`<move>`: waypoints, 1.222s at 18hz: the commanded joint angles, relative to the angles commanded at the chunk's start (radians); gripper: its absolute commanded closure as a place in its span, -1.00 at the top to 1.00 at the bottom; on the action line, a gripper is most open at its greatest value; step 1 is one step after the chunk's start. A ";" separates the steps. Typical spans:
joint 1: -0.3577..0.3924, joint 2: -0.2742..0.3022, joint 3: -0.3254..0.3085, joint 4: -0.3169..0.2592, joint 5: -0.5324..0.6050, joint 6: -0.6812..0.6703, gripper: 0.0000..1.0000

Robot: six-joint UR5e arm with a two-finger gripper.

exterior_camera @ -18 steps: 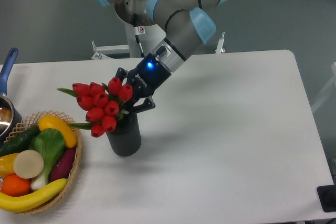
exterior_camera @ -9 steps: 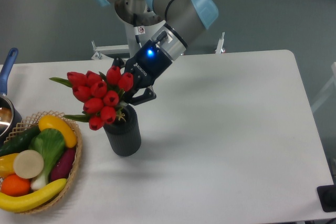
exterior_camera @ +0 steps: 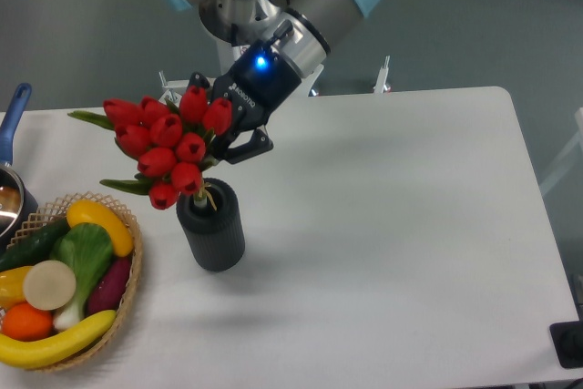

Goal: Pick up the flowers from the vase
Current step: 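Lift the gripped tulips up and out of the grey vase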

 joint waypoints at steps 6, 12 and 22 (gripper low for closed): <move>0.005 0.015 0.075 -0.002 -0.008 -0.112 -0.26; 0.078 0.015 0.104 -0.002 -0.012 -0.118 -0.26; 0.314 -0.026 0.084 -0.002 -0.044 0.038 -0.27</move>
